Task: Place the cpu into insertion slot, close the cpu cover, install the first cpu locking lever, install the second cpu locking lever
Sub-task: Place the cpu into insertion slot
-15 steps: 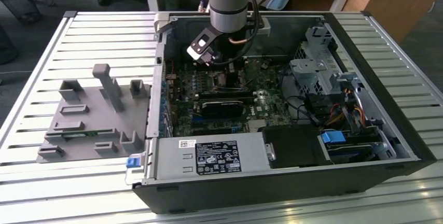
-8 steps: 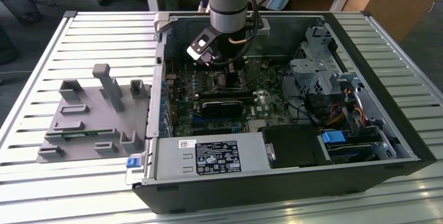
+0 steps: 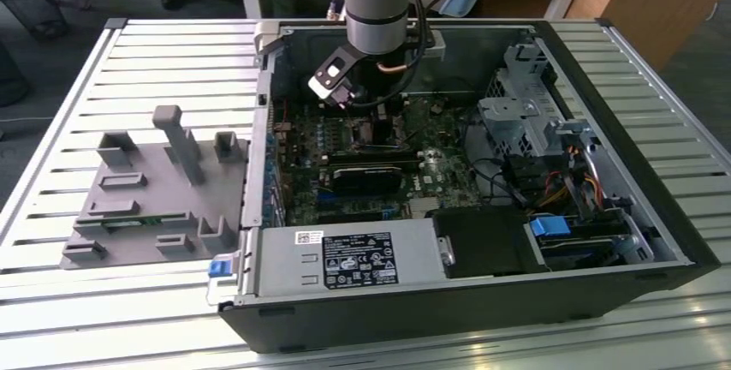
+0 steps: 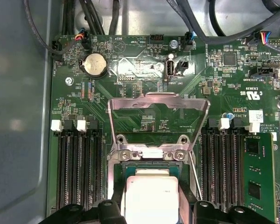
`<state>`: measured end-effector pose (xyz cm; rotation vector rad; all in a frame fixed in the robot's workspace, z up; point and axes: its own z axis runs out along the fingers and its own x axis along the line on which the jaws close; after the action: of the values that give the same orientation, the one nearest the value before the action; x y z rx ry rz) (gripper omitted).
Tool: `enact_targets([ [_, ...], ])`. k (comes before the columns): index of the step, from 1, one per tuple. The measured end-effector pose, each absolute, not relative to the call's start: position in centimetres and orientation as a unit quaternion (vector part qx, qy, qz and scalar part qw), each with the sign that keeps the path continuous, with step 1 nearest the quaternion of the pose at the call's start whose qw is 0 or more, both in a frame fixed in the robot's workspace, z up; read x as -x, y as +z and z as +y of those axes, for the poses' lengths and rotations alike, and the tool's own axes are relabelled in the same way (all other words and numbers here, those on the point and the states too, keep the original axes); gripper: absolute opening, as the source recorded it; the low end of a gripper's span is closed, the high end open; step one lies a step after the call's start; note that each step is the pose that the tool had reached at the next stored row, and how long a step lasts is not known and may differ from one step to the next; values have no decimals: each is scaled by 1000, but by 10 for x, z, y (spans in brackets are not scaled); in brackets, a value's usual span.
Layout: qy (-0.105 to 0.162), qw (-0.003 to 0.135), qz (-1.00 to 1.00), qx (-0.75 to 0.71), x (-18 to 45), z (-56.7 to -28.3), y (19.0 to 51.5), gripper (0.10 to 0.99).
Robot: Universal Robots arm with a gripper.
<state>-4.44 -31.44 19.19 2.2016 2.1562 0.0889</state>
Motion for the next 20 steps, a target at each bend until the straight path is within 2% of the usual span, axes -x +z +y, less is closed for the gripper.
enact_targets([
  [3,30,29,699,-714,44,-314,191,549],
  [4,29,29,699,-714,44,-314,192,612],
  [14,29,29,699,-714,44,-314,192,612],
  [16,29,29,699,-714,44,-314,192,600],
  [17,29,29,699,-714,44,-314,192,537],
  [20,29,29,699,-714,44,-314,193,537],
])
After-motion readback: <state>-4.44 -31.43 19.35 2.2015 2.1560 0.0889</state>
